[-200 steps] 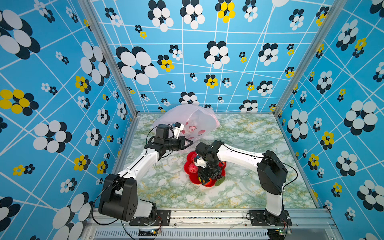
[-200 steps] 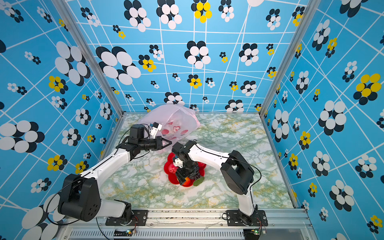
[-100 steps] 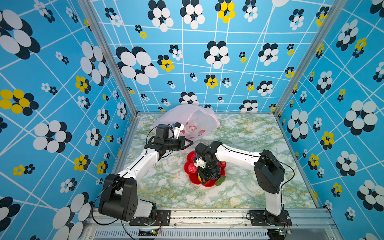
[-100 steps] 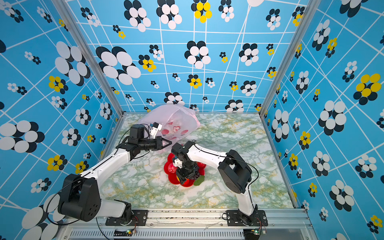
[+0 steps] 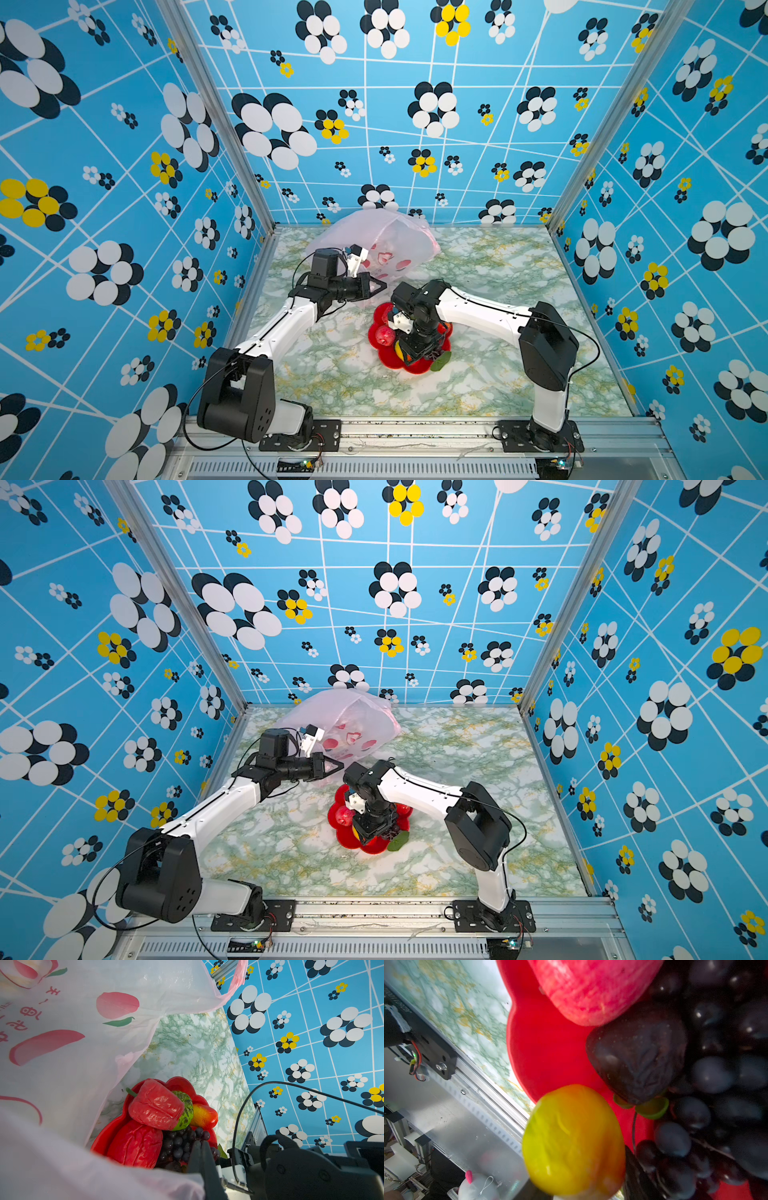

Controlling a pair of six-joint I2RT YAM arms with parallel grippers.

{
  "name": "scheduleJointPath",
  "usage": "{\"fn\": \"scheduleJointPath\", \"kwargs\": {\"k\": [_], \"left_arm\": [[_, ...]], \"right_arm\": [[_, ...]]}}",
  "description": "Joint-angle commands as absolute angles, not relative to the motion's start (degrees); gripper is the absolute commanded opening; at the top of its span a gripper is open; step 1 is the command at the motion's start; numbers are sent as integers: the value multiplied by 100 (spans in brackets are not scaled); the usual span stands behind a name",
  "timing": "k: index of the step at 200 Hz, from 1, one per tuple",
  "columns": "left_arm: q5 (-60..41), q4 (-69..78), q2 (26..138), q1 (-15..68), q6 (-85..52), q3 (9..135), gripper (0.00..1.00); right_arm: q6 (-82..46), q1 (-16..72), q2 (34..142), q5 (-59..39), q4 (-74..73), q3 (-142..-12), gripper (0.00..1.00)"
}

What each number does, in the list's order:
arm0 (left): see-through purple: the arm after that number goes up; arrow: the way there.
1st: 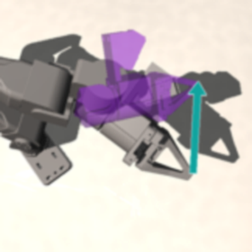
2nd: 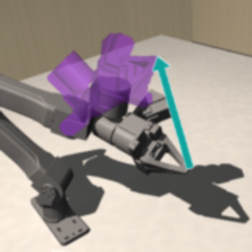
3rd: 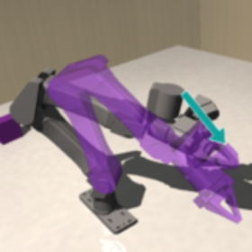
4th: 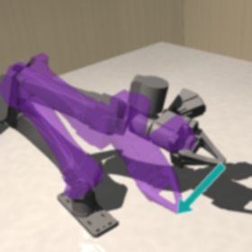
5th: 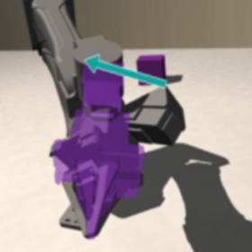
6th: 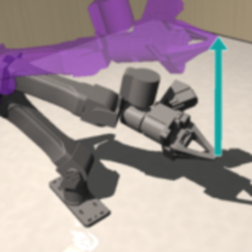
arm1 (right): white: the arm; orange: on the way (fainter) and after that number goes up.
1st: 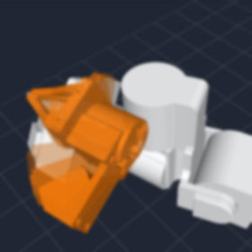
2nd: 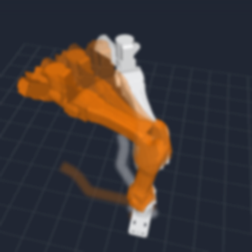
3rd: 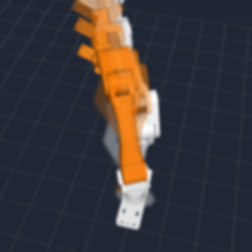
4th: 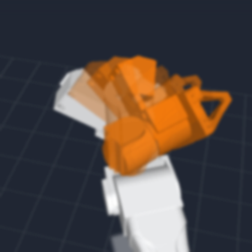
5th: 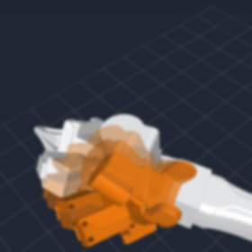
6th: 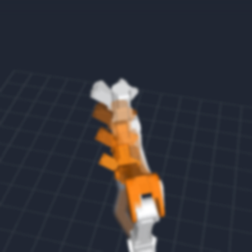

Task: Place the fruits into the plastic bag
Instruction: 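Close the right gripper on the yellow-red mango and lift it, then carry the mango with the right gripper over to the open pink bag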

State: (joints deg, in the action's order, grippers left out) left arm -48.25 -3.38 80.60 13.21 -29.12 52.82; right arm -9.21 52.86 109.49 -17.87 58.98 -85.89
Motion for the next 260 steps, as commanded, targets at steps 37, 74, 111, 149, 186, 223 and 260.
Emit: {"fn": "scheduleJointPath", "kwargs": {"k": [37,74,111,149,186,223,260], "left_arm": [[-4949,-251,8079,1360,-2931,5273,0],[-4957,-237,8069,1357,-2943,5281,0],[-4960,-226,8060,1355,-2953,5274,0],[-4966,-216,8043,1354,-2953,5273,0],[-4948,-213,7994,1354,-2946,5270,0],[-4957,-203,7969,1357,-2946,5264,0],[-4968,-193,7956,1361,-2953,5264,0]], "right_arm": [[-1166,5187,10394,-2086,5686,-8312,39],[-1456,4968,9901,-2589,5297,-8077,39],[-1816,4740,9445,-3018,4855,-7842,39],[-2298,4553,8996,-3326,4290,-7575,40],[-2719,4389,8657,-3458,3834,-7438,40],[-2980,4222,8610,-3504,3626,-7466,40],[-3261,3948,8891,-3559,3561,-7738,40]]}}
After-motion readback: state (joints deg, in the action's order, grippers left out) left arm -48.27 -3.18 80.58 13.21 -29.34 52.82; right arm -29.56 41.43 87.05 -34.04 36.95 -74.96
